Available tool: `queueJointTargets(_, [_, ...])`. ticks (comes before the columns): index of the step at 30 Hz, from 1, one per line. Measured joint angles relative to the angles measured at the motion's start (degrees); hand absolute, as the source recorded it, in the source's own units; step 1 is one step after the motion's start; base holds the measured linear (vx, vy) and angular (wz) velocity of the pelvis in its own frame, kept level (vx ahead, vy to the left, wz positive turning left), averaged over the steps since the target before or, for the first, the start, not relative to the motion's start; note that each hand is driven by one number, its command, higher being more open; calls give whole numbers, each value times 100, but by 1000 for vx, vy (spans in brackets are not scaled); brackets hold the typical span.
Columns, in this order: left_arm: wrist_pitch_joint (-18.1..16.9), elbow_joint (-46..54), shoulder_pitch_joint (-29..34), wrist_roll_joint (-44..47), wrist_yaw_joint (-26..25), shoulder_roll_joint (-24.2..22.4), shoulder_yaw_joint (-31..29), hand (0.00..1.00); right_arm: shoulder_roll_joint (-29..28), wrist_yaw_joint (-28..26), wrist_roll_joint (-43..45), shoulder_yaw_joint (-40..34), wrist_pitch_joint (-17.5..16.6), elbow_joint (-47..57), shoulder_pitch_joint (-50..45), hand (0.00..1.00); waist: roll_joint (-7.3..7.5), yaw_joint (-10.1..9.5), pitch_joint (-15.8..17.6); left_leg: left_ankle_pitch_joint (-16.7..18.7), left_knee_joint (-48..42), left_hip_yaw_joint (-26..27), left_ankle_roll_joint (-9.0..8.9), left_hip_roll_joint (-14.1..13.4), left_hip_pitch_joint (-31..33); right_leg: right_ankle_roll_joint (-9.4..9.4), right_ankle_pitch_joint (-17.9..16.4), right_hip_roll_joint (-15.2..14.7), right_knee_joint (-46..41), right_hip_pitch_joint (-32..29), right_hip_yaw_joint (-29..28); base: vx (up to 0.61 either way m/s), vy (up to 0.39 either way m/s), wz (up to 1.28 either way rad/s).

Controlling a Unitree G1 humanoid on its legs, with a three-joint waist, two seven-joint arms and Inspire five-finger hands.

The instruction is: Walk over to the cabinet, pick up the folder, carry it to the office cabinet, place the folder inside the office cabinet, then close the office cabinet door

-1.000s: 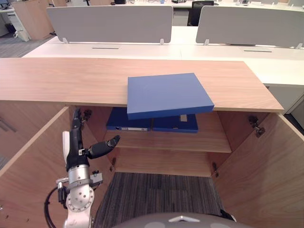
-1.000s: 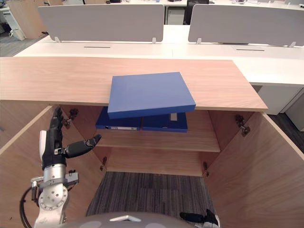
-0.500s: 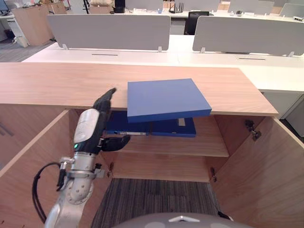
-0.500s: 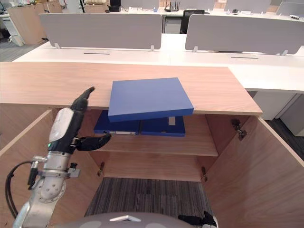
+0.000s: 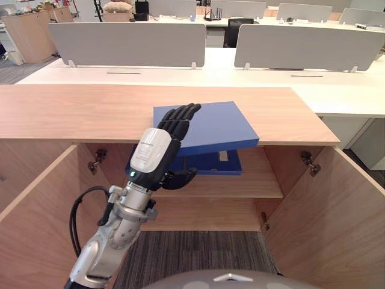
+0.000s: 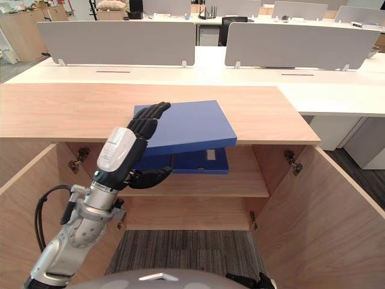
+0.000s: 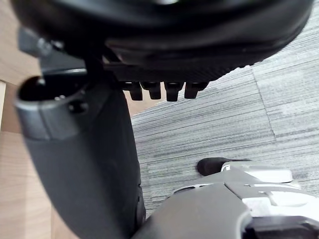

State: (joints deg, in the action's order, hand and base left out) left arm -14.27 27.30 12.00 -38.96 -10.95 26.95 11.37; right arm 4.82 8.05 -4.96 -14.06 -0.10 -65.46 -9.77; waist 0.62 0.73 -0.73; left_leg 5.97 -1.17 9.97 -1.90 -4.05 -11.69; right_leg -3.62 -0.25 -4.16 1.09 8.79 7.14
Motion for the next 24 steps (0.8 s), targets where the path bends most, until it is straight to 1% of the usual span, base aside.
queueJointTargets(2, [63, -21, -45, -130, -47, -79, 58, 100, 0, 2, 1, -4, 0, -4, -1, 100, -1, 12, 1, 8, -1, 11, -5, -3, 0, 1, -2, 3, 1, -4, -11, 5, -4, -2])
queueJointTargets(5, [144, -342, -187, -321, -154, -80, 137, 100, 9, 3, 2, -3, 1, -2, 0, 100, -16, 26, 2, 9, 14, 12, -6, 0, -41, 2, 0, 4, 12, 2, 1, 0, 0, 0])
queueJointTargets(12, [550, -1045, -227, -815, -313, -111, 134, 100, 29, 5, 5, -2, 2, 27, 1, 100, -64, 111, 26, 7, 89, 22, -5, 7, -59, 0, 15, 5, 97, -2, 16, 0, 0, 0])
queueJointTargets(15, [714, -1250, -231, -948, -362, -252, 123, 100, 30, 6, 5, -3, 8, 64, 0, 100, -79, 125, 50, 7, 141, 34, -5, 20, -47, -9, 54, 5, 212, 10, 20, 42, 3, -1])
queueJointTargets(16, [740, -1263, -238, -1053, -383, -269, 119, 0, 30, 6, 5, -4, 11, 65, 1, 100, -80, 128, 52, 7, 159, 36, -4, 23, -52, -9, 55, 5, 236, 20, 25, 46, 3, 0])
queueJointTargets(20, [758, -1363, -363, -1138, -423, -303, 116, 0, 42, 8, 5, -10, 29, 65, 6, 100, -93, 130, 70, 11, 177, 35, 1, 33, -57, -8, 56, -3, 254, 24, 32, 11, 0, 0])
queueJointTargets(22, [826, -1381, -430, -1172, -462, -331, 107, 0, 48, 8, 4, -12, 43, 74, 15, 100, -108, 152, 84, 14, 178, 35, 4, 38, -55, -8, 56, -11, 254, 21, 33, 0, 0, 0])
queueJointTargets(24, [852, -1382, -473, -1238, -638, -449, -4, 0, 50, 8, 5, -15, 62, 112, 16, 100, -129, 202, 97, 19, 178, 36, 6, 40, -53, -9, 57, -14, 254, 15, 35, 0, 0, 0])
